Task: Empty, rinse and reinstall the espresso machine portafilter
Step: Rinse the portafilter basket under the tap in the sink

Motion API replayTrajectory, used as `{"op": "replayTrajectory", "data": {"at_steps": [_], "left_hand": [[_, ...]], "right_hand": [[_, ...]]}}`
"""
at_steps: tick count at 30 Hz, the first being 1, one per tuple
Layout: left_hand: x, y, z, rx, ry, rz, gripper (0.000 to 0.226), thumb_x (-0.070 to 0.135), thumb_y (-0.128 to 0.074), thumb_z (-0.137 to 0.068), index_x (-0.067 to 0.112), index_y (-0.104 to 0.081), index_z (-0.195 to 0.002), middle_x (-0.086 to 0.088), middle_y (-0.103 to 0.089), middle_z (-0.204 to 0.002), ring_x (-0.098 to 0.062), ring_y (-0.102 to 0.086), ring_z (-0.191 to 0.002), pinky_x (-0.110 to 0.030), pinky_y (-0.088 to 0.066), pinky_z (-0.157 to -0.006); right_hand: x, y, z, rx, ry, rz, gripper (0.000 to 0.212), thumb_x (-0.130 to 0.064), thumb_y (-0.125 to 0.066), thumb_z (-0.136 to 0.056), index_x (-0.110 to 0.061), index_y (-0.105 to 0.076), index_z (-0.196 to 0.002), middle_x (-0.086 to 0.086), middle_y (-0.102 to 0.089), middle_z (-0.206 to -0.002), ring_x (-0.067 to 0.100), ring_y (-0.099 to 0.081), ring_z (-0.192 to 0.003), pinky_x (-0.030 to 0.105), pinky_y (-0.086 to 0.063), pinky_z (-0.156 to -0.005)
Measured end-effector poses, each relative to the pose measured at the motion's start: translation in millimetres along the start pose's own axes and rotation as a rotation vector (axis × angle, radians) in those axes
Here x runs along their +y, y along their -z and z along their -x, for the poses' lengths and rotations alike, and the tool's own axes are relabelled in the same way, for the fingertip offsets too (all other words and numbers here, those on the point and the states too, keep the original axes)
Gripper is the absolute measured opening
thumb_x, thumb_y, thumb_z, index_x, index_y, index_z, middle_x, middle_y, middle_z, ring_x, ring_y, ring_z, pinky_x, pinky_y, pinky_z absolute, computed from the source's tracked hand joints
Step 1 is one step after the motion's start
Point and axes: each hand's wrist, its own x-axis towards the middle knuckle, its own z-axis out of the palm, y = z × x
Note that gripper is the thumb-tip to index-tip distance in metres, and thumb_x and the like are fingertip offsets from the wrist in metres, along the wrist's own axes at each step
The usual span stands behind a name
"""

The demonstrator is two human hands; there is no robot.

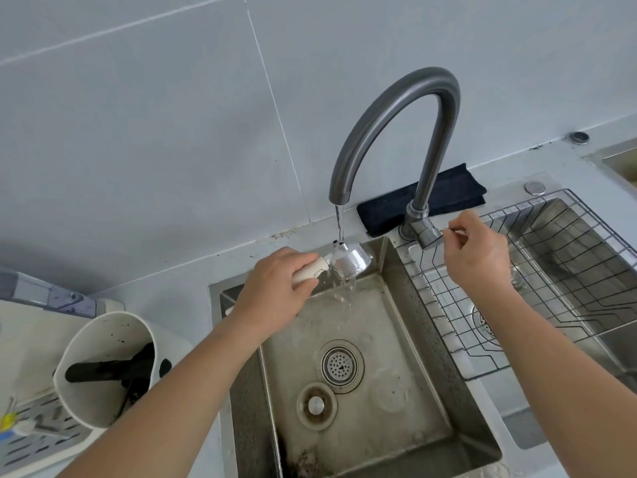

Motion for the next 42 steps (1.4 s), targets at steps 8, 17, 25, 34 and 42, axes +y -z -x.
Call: {"op": "replayTrajectory", "data": {"at_steps": [8,17,25,34,42], "left_hand": [[4.7,-4.1,-17.0,-0.01,-0.14,-0.173,0.038,0.02,-0.067,-0.087,0.017,-0.064,-0.125,0.003,-0.064,-0.114,-0.021,-0.062,-0.096,-0.035,-0.05,-0.08],[18.1,-10.2,-35.9,-0.011,-0.153,-0.107,0.037,0.022,-0.068,-0.086,0.016,-0.065,-0.123,0.001,-0.065,-0.114,-0.02,-0.062,-0.095,-0.037,-0.051,-0.082],[27.0,-19.0,-46.1,0.052,-0.046,0.044,0.023,0.02,-0.071,-0.082,0.011,-0.073,-0.104,0.001,-0.07,-0.102,-0.016,-0.064,-0.087,-0.033,-0.052,-0.079],[23.3,-14.8,-29.2,-0.01,0.048,0.172,0.014,0.027,-0.064,-0.088,0.02,-0.074,-0.092,0.002,-0.072,-0.076,-0.016,-0.067,-0.07,-0.038,-0.057,-0.066],[3.6,-14.1,13.8,-0.016,0.213,0.294,0.019,0.018,-0.066,-0.087,0.031,-0.074,-0.099,0.023,-0.071,-0.079,0.002,-0.067,-0.078,-0.017,-0.054,-0.072]], "right_hand": [[0.7,-0.8,-1.5,0.002,0.016,0.002,0.008,-0.018,-0.054,-0.097,-0.011,-0.054,-0.093,0.01,-0.065,-0.075,0.035,-0.063,-0.068,0.048,-0.058,-0.061],[4.8,-3.2,-2.4,0.016,0.022,-0.006,0.007,-0.019,-0.055,-0.097,-0.013,-0.054,-0.093,0.007,-0.065,-0.074,0.032,-0.063,-0.071,0.043,-0.056,-0.064],[6.4,-3.7,-3.9,0.01,0.024,0.005,0.008,-0.02,-0.055,-0.097,-0.013,-0.054,-0.093,0.009,-0.065,-0.072,0.031,-0.062,-0.067,0.042,-0.056,-0.06],[6.9,-3.6,-4.7,0.009,0.033,0.009,0.009,-0.02,-0.055,-0.097,-0.013,-0.053,-0.092,0.008,-0.064,-0.069,0.031,-0.061,-0.064,0.039,-0.054,-0.057],[6.2,-2.7,-2.6,0.006,0.016,-0.012,0.008,-0.021,-0.055,-0.097,-0.013,-0.055,-0.093,0.008,-0.064,-0.072,0.032,-0.061,-0.063,0.04,-0.055,-0.057]]}}
